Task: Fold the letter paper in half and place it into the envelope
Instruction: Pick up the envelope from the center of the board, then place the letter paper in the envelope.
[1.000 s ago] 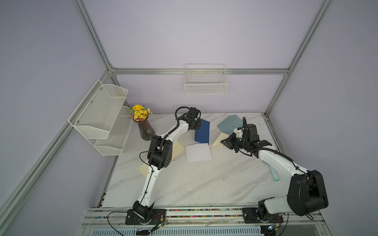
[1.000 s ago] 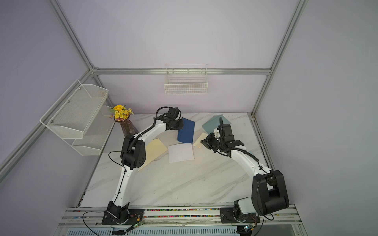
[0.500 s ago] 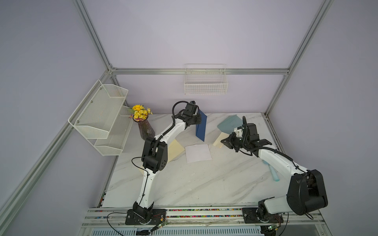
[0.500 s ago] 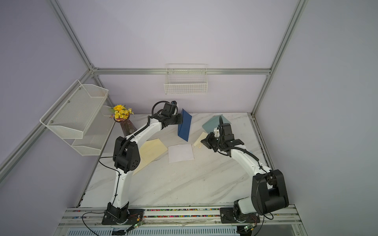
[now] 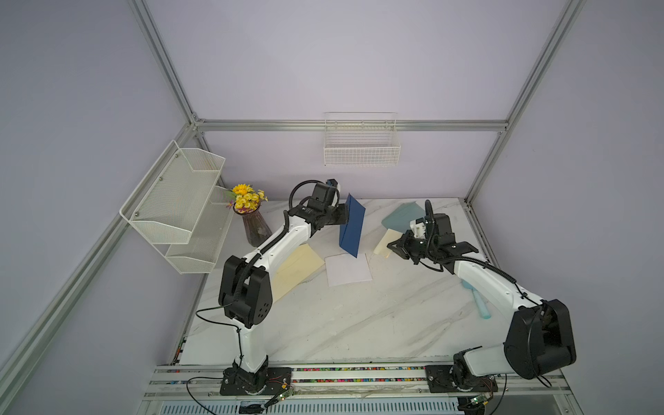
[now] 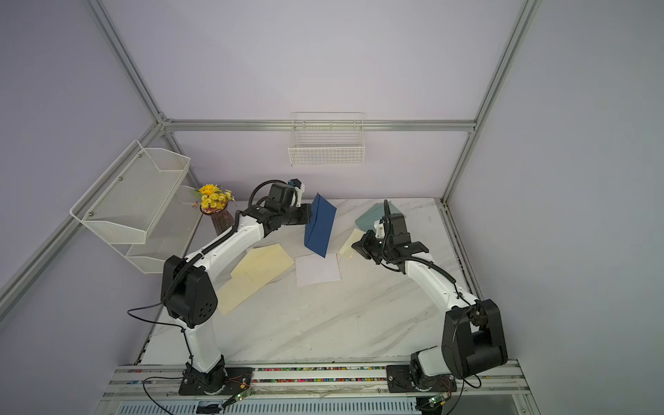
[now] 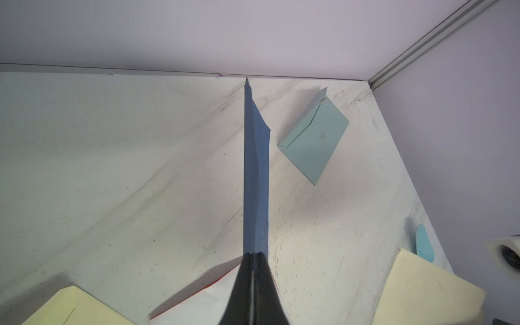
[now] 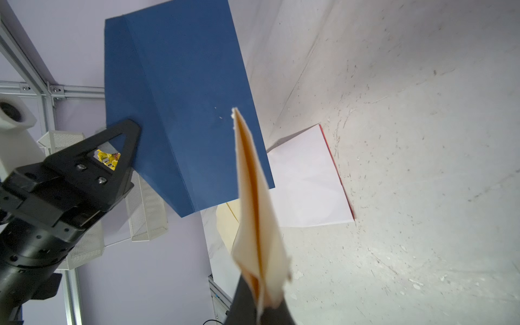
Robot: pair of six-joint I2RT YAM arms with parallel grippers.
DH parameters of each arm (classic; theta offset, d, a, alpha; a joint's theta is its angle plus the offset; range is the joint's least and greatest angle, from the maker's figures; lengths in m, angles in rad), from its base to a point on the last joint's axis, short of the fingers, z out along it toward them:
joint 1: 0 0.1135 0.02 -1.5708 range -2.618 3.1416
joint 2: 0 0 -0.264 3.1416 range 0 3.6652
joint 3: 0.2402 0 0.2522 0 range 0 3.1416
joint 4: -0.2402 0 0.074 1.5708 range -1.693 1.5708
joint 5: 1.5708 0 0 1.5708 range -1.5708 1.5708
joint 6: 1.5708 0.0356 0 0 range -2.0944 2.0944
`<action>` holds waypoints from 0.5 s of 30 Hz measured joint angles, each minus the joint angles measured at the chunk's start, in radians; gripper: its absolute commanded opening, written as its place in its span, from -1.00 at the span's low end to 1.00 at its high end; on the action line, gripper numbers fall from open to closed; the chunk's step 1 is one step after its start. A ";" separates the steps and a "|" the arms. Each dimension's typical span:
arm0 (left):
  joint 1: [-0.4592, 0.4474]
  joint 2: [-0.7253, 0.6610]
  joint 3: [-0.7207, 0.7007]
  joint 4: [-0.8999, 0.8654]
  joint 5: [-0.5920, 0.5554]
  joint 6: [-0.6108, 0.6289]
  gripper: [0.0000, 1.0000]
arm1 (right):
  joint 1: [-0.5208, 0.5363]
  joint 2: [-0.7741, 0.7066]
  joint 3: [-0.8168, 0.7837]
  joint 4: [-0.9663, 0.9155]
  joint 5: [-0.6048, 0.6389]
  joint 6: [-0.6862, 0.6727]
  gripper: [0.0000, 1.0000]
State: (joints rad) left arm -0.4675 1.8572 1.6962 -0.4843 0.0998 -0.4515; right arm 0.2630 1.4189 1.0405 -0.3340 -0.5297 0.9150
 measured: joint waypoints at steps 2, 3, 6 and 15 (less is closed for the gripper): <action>-0.008 -0.046 -0.039 0.000 0.002 0.000 -1.00 | 0.034 -0.010 0.000 -0.006 0.013 0.000 -1.00; -0.012 -0.064 -0.054 -0.001 0.002 0.001 -1.00 | 0.052 -0.014 0.000 -0.008 0.019 0.000 -1.00; -0.025 -0.114 -0.097 -0.016 0.002 0.003 -1.00 | 0.125 -0.021 0.000 -0.014 0.046 0.002 -1.00; -0.084 -0.217 -0.203 -0.099 0.000 0.036 -1.00 | 0.309 -0.022 0.007 -0.035 0.123 0.037 -1.00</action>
State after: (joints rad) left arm -0.5518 1.6402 1.4937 -0.5835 0.1001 -0.4156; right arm 0.5724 1.3972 1.0473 -0.3691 -0.4068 0.9516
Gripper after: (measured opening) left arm 0.047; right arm 0.051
